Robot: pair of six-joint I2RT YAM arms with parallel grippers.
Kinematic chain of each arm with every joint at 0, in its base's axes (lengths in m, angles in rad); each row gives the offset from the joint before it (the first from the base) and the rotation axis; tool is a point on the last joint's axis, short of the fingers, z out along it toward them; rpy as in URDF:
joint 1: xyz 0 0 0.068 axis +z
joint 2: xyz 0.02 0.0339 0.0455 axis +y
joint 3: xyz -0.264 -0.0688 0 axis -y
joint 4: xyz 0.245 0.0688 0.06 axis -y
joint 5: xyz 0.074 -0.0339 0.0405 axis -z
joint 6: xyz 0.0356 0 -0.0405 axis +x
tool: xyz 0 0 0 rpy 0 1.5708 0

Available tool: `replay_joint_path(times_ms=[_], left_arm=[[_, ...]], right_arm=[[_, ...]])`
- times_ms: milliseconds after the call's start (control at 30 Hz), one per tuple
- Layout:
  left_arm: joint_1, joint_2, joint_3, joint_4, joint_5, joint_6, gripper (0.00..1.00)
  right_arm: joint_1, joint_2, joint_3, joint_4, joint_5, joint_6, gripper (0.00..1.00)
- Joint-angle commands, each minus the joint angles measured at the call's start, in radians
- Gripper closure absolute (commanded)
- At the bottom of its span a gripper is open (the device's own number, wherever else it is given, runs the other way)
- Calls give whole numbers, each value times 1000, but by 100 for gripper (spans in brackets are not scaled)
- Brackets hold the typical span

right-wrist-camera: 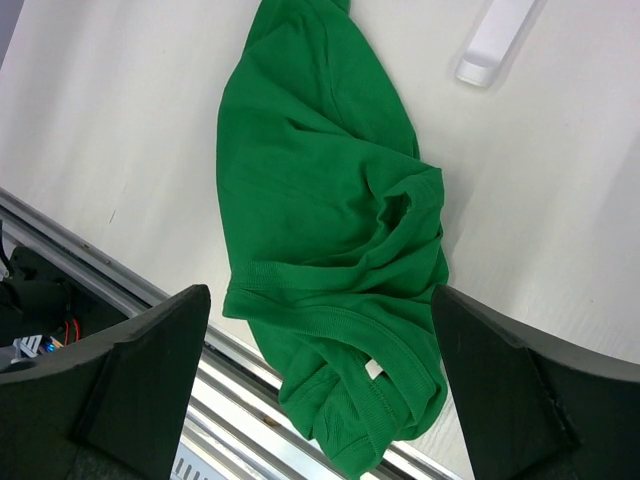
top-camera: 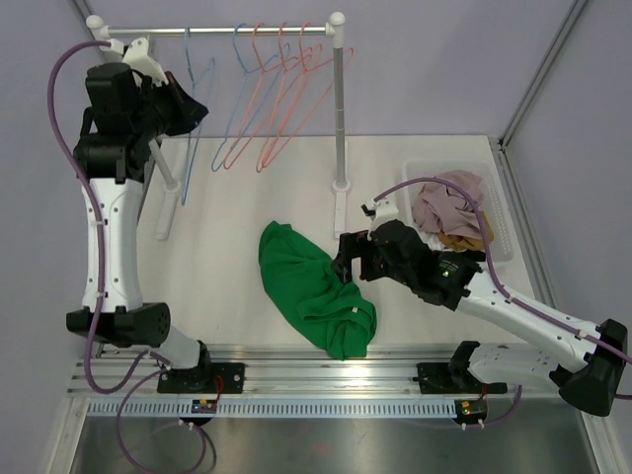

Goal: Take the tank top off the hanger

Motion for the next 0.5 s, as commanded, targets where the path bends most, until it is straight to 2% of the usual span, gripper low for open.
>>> replay_joint_path(times_ms=[0, 167, 333, 467], left_arm=[[34, 127, 178, 7, 190, -38, 100], [66, 245, 326, 28, 236, -90, 100], [83, 307, 324, 158, 271, -139, 100], [83, 392, 402, 180, 299, -161, 100]], right_arm=[[3, -17, -6, 4, 9, -26, 1], [3, -38, -6, -10, 10, -43, 0], [3, -75, -29, 10, -10, -61, 0], [3, -85, -43, 27, -21, -63, 0]])
